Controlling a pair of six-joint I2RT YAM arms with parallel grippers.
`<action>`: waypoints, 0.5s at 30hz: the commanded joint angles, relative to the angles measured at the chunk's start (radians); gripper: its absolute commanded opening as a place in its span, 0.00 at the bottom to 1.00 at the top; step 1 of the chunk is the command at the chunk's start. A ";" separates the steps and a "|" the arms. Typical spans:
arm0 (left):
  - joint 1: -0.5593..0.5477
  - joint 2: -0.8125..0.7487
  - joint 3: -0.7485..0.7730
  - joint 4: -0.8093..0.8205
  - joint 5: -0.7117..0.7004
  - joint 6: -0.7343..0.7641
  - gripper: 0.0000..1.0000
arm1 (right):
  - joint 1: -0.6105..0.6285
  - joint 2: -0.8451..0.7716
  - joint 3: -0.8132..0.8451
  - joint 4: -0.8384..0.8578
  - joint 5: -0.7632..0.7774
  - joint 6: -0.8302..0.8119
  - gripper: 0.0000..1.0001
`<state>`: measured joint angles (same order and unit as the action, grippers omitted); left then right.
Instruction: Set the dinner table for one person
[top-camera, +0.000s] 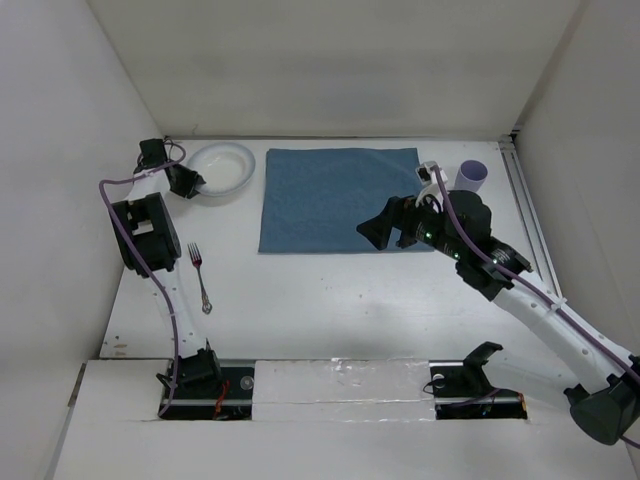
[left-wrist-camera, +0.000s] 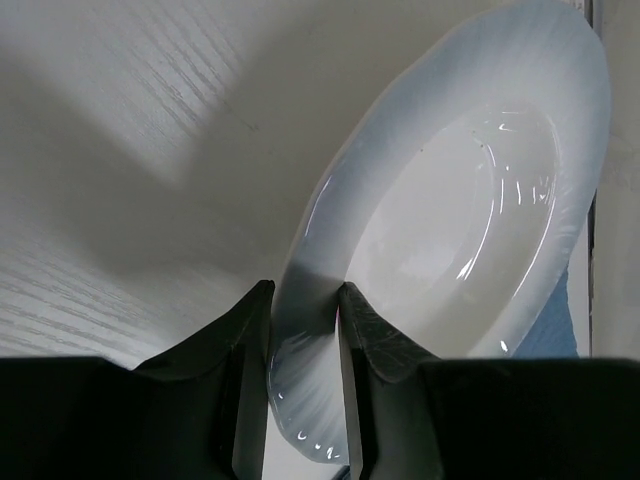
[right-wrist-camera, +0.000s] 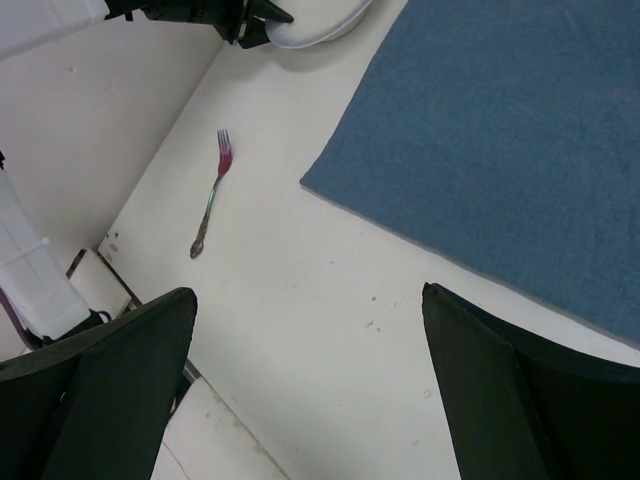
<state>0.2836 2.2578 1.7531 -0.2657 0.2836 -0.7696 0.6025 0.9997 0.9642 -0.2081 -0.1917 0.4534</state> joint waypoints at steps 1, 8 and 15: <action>0.006 -0.101 -0.021 -0.035 -0.044 -0.003 0.00 | -0.012 -0.015 -0.004 0.052 0.000 0.011 1.00; 0.006 -0.288 -0.118 0.105 -0.012 -0.039 0.00 | -0.021 -0.015 -0.013 0.052 0.000 0.011 1.00; 0.006 -0.423 -0.273 0.328 0.089 -0.106 0.00 | -0.030 -0.033 -0.013 0.033 0.020 0.011 1.00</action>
<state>0.2836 1.9469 1.5276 -0.1333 0.2878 -0.8150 0.5827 0.9966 0.9501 -0.2108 -0.1909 0.4538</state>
